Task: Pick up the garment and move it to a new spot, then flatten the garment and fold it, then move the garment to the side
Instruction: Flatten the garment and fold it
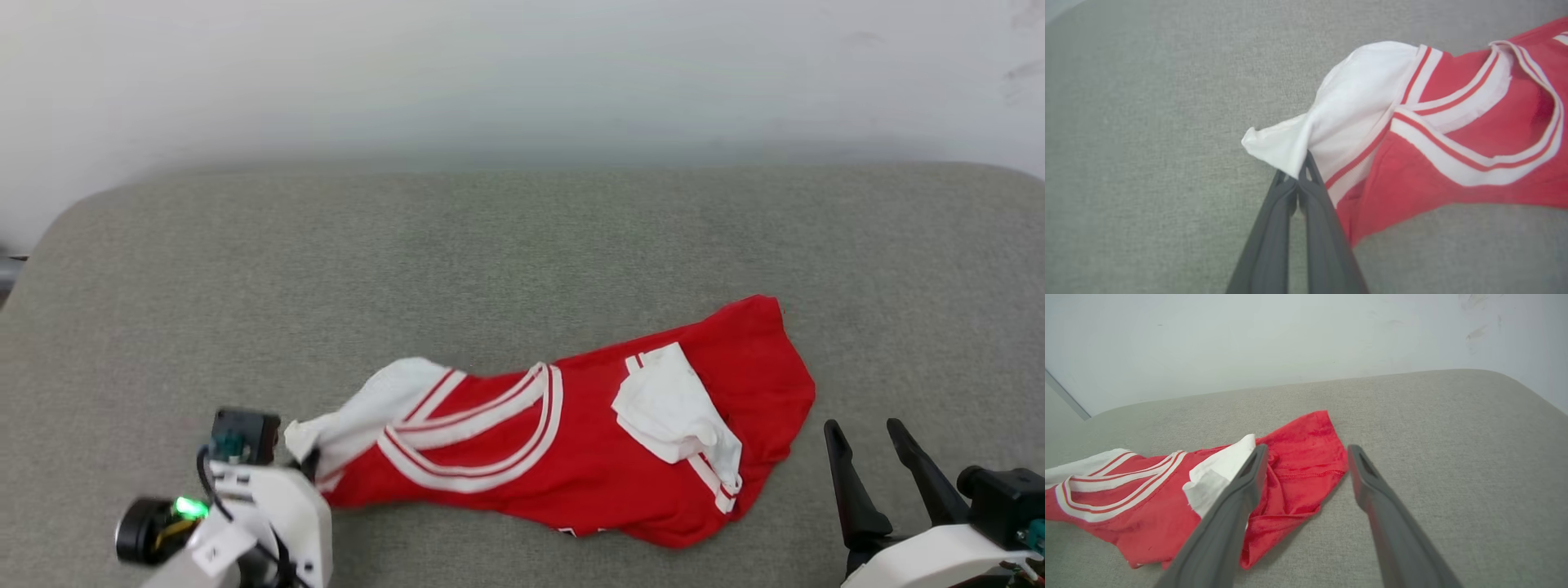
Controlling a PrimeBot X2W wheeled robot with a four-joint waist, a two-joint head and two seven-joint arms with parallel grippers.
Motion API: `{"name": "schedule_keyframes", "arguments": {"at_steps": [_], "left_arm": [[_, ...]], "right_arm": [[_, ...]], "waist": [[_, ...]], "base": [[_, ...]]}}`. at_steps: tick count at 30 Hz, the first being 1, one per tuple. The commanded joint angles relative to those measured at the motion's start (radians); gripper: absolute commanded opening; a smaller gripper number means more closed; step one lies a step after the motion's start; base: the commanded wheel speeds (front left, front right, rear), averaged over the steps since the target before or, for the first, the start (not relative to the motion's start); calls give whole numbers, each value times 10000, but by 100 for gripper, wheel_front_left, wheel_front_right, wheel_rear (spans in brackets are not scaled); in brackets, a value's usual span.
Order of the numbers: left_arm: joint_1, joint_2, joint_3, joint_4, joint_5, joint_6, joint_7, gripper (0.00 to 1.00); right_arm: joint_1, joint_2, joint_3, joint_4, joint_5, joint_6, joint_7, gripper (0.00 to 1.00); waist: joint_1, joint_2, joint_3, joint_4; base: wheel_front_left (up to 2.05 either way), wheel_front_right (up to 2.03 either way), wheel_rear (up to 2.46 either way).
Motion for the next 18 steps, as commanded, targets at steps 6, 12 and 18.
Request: {"name": "schedule_keyframes", "arguments": {"at_steps": [6, 12, 18], "left_arm": [[1794, -104, -84, -618, -624, 587, 197, 0], [2457, -584, -210, -266, -910, 570, -78, 0], [2189, -751, 86, -293, -397, 959, -1532, 100]], "right_arm": [[211, 2, 8, -126, -55, -3, 164, 100], [262, 2, 54, -91, -119, -3, 321, 100], [315, 2, 120, -103, -201, -3, 527, 100]], "waist": [[0, 0, -172, 356], [0, 0, -365, 358], [0, 0, -777, 297]], "base": [[0, 0, 0], [0, 0, 0], [0, 0, 0]]}}
